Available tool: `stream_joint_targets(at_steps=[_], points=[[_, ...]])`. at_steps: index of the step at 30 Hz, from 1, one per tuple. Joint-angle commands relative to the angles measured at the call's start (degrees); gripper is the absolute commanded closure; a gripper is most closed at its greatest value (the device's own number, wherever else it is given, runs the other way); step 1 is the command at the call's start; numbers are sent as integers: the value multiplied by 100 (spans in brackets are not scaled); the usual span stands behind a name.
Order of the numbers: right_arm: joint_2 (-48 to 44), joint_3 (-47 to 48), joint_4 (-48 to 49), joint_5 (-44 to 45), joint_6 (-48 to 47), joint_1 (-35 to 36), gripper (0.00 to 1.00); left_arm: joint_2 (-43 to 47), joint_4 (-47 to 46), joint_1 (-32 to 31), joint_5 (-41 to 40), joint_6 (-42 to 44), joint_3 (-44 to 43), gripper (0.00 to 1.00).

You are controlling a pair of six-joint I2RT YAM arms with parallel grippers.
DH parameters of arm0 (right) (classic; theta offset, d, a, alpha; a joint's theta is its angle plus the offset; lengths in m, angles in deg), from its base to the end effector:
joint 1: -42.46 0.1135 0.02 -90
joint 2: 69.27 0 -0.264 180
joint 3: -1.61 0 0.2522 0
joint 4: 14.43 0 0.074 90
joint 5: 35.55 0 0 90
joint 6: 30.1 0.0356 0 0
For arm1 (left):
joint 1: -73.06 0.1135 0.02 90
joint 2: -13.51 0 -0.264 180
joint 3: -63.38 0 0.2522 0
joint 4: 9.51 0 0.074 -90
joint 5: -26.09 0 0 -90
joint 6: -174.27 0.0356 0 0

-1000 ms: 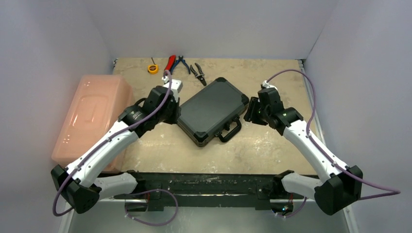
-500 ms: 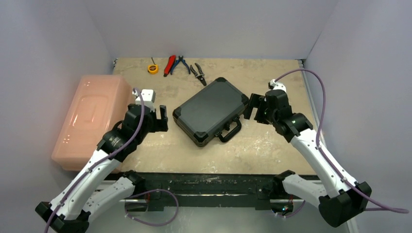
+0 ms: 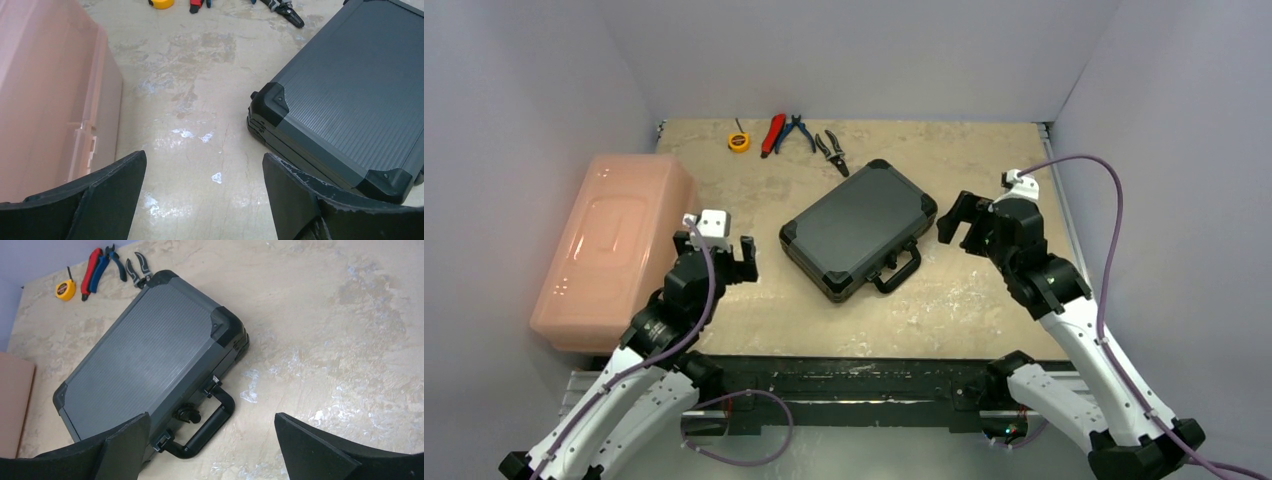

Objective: Pack up texas hold em set

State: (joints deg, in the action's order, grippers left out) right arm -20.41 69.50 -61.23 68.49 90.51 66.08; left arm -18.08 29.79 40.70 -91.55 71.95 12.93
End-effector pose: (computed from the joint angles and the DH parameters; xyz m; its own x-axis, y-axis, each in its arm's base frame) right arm 0.1691 0.0645 0.3440 -0.4652 0.3357 -0.8191 0.0521 0.9341 0.3533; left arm 0.1209 -0.0571 0.2965 -0.3110 -0.0267 -0.9500 0.0416 0.9983 -0.0417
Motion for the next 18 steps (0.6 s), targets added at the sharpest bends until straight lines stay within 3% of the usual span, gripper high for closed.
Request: stream_joint_targets(at_steps=[1, 13, 18], points=[[-276, -79, 472, 335, 6, -7, 1, 425, -600, 31, -180, 442, 328, 14], [-1076, -818, 986, 751, 322, -12, 1, 1560, -221, 24, 47, 192, 1087, 14], [-945, -778, 869, 728, 601, -6, 1, 1544, -185, 28, 105, 228, 1030, 14]])
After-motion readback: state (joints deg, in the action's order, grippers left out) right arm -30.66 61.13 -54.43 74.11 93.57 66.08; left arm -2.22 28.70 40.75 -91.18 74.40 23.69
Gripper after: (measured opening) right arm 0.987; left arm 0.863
